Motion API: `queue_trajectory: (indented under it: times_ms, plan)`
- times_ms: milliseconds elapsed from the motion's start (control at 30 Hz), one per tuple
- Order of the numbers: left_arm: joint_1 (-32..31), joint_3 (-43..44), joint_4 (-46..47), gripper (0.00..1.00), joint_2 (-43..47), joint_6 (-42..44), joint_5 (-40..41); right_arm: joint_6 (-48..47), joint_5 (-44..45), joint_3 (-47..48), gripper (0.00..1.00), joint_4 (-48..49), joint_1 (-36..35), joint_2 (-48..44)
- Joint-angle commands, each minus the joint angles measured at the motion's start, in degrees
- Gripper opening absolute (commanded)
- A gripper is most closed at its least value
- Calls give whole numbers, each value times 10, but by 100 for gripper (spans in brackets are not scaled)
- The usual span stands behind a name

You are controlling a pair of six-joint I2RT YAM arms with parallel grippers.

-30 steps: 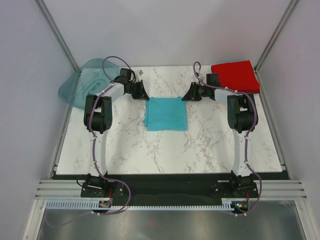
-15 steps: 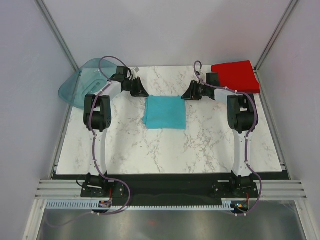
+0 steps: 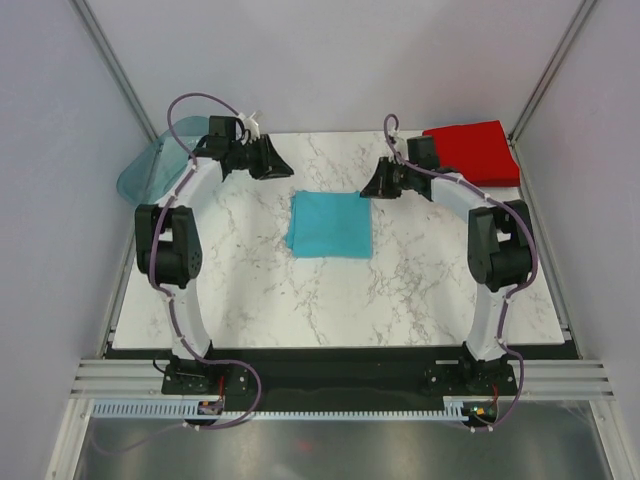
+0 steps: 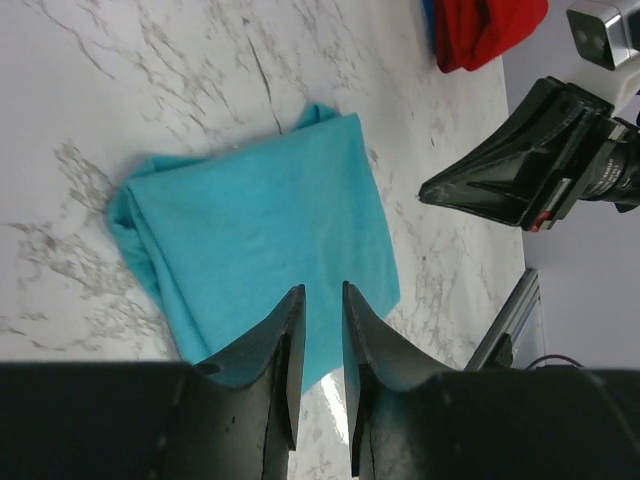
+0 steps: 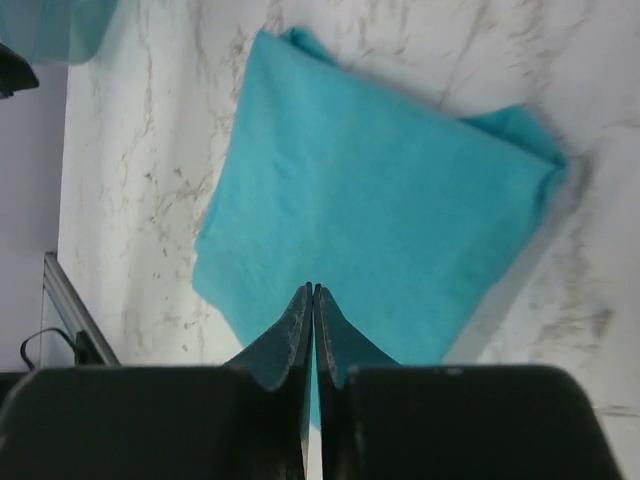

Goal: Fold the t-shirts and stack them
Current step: Fold the tshirt, then neatly place the folded tshirt to the corner

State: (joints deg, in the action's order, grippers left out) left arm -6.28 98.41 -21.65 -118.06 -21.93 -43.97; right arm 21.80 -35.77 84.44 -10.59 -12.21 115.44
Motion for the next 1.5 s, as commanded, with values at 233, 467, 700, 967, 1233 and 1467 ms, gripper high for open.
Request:
queue_trajectory:
  times_ms: [233, 467, 700, 967, 1233, 1467]
  plan:
    - [-87, -215, -1, 24, 92, -38, 107, 37, -47, -59, 0, 21, -138, 6]
    - [-92, -282, 0, 23, 73, -40, 201, 24, -47, -104, 0, 38, -139, 46]
    - [-92, -269, -1, 23, 106, -40, 181, 17, -39, -104, 0, 11, -139, -6]
    - [-115, -242, -1, 25, 154, -53, 119, 20, 54, -115, 22, -19, -117, -88]
    - [-155, -264, 1, 25, 100, -50, 153, -11, 135, -65, 49, -62, -51, -92]
    - [-125, -272, -5, 25, 57, -41, 210, -11, 206, -35, 66, -91, -27, -93]
